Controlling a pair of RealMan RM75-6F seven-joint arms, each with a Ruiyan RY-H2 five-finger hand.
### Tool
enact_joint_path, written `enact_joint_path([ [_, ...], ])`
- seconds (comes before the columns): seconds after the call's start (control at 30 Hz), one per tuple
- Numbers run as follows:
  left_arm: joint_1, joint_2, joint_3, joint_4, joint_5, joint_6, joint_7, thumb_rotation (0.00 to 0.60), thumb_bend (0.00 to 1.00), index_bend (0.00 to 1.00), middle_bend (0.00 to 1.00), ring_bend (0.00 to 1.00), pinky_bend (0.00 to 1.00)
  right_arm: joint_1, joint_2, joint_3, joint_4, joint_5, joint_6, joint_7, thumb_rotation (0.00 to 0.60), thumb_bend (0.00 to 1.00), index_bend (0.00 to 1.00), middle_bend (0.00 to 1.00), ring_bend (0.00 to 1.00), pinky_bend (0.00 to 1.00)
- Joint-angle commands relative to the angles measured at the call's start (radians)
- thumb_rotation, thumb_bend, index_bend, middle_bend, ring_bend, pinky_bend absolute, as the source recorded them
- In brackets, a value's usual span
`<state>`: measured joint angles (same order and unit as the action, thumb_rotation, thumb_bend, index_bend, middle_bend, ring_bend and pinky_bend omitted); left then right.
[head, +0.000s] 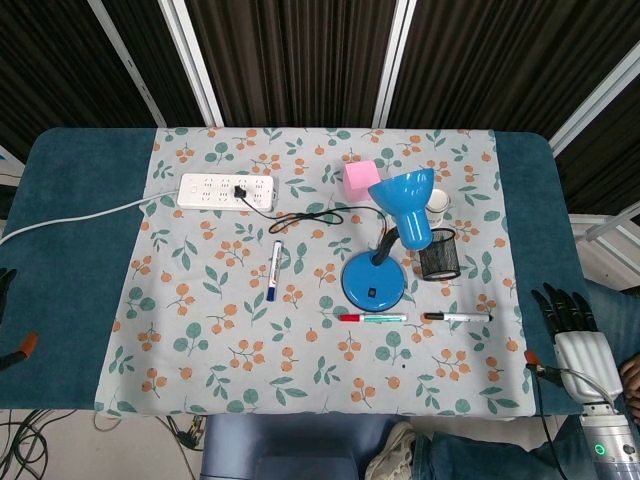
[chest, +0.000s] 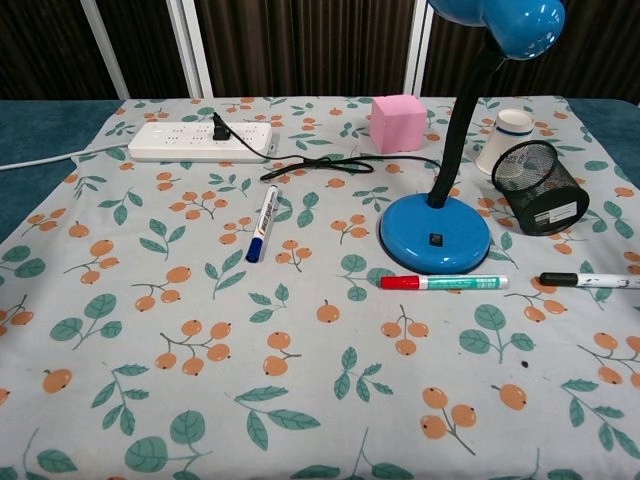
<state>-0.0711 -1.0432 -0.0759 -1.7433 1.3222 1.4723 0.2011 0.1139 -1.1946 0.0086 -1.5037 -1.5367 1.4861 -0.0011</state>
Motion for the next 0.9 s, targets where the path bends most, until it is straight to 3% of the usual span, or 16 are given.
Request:
enact_joint_path([
  [0.03,-0.003,-0.002,-0.002,0.003,-0.009,-0.009,0.002,0.600,0.28,0.04,0.04,0.00,0.08,0.018,0.020,-0.022,-0.035,-0.016,-0.052,0.019,0.600,0.31,0.03,0.10,0.14,0.09],
  [0.33,-0.002,-0.002,-0.003,-0.002,-0.009,-0.007,0.005,0.600,0.28,0.04,0.04,0.00,0.08,0.171,0.028,-0.005,-0.118,-0.023,-0.295,0.026,0.600,0.49,0.03,0.42,0.54,0.35],
  [0.53,-0.002,0.002,-0.007,-0.002,-0.024,-0.013,-0.003,0.600,0.28,0.04,0.04,0.00,0.08,0.278,0.007,0.028,-0.149,0.044,-0.478,0.017,0.600,0.53,0.03,0.61,0.72,0.46],
  [0.9,-0.002,0.009,-0.010,-0.001,-0.028,-0.016,-0.015,0.600,0.28,0.04,0.04,0.00,0.08,0.405,-0.102,0.080,-0.134,0.172,-0.652,-0.086,0.600,0.56,0.03,0.76,0.82,0.61],
])
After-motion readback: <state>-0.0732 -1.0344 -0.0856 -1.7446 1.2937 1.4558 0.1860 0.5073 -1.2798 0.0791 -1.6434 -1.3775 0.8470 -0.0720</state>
